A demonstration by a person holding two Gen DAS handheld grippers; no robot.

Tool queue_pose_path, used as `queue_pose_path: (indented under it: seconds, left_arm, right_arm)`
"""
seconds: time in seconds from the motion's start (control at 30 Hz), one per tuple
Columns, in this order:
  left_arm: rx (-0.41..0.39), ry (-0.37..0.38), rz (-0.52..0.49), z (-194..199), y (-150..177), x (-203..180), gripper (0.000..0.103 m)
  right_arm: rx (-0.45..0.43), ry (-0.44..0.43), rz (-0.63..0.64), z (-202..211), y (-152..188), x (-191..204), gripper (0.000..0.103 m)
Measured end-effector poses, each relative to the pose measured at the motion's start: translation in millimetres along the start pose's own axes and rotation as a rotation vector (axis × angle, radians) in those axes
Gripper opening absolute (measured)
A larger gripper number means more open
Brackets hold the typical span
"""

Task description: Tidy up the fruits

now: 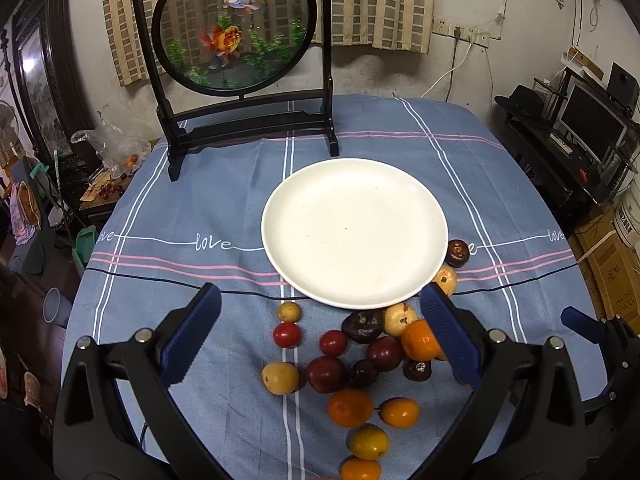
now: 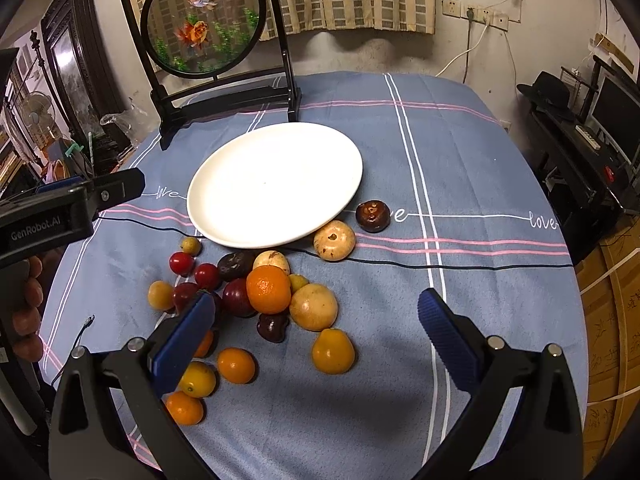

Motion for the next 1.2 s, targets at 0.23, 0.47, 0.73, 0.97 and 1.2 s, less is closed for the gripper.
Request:
queue_pose_path:
  seconds: [0.23,0.47,0.73,0.97,1.2]
  left_arm:
    - [0.017,0.012,0.003,-2.3,2.2,1.2,0.101]
    - [0.023,-0.007,0.012,-3.4,4.5,3.9,0.101]
    - [0.012,-0.016,0.012,-2.6,5.4,5.1,0.101]
    - [0.019,-0.014,-0.007,-4.8,9.4,3.0,0.101]
    - [0.026,-0.038,-0.029,-6.2,10.7,3.5,0.101]
  right_arm:
    - [0.002,0.004,0.009,-0.3,1.2,1.7,0.102]
    - [-0.004,0.007,0.022,1.3,1.8,5.0,0.102]
    - [-0.013,0.014,0.023,0.5,2.9,4.1,0.102]
    - [-0.005,0.018,0.02,-1.4,5.6,1.2,0.102]
    - [-0.05,0.073,0.045,4.5,2.9,0.0,0.102]
Point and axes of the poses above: each gripper's, at about its wrist camera, not at the fingertips, and z roughly against the way its jaws point, x to its left, y to its underside, the point moved 7 cm from there along -z, roughly the way its jaws point, and after that the axes turned 12 degrees about x, right-handed, at the moved point
